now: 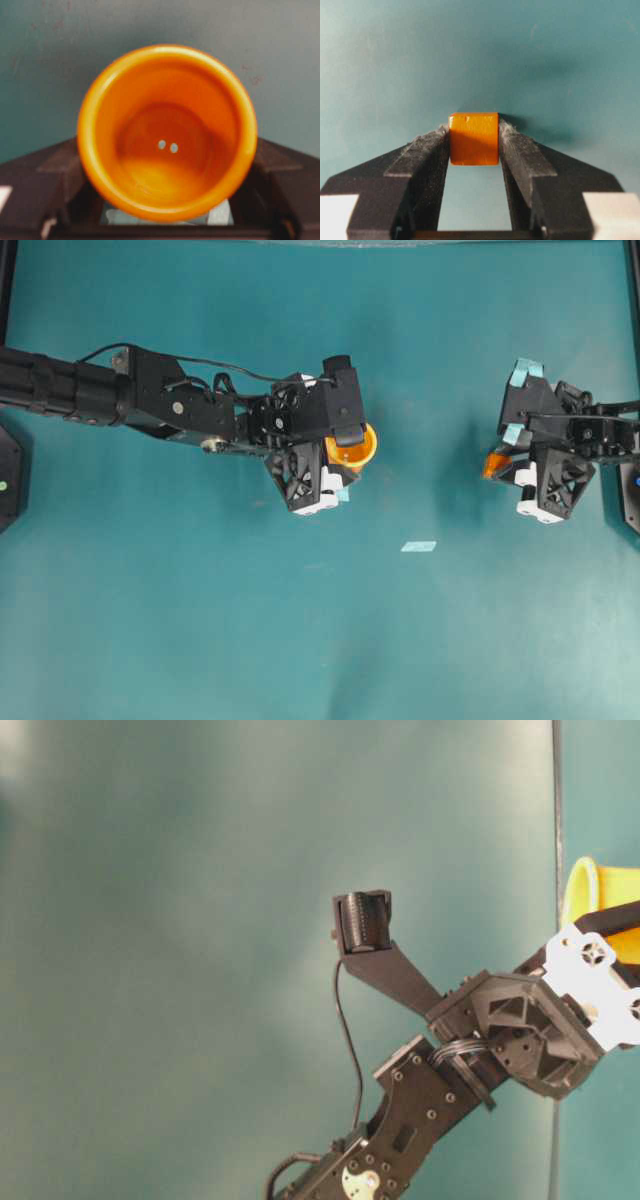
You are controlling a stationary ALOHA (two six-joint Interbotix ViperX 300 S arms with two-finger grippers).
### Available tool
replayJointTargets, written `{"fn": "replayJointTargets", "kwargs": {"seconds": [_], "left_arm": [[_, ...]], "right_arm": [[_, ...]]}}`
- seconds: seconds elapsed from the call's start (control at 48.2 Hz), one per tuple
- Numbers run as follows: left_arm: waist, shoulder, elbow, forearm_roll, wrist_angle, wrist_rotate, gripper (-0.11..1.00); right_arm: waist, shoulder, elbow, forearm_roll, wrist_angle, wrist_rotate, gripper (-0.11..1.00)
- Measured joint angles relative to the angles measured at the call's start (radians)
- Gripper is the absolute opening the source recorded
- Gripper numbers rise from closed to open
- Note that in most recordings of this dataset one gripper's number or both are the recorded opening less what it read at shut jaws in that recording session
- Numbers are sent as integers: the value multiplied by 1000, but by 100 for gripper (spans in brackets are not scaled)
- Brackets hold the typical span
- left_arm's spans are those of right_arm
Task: Hold the block with right arm and the cup with left arm, then put the block into the cup.
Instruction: 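Close the right gripper on the orange cube and lift it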
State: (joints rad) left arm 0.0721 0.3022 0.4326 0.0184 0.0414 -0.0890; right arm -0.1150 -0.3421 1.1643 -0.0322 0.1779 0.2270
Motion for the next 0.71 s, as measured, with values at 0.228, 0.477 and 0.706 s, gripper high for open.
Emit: {"fn": "replayJointTargets", "kwargs": {"seconds": [0.228,0.477,0.706], "left_arm": [[-9,0,2,0,-14,0,63],[-11,0,0,0,-18,0,63],[-12,0,0,0,-20,0,63]], "right_arm": [[0,-29,-51,-14,-49,-23,40],[0,-58,-150,-87,-147,-32,40],[0,-11,-190,-152,-342,-32,40]]}}
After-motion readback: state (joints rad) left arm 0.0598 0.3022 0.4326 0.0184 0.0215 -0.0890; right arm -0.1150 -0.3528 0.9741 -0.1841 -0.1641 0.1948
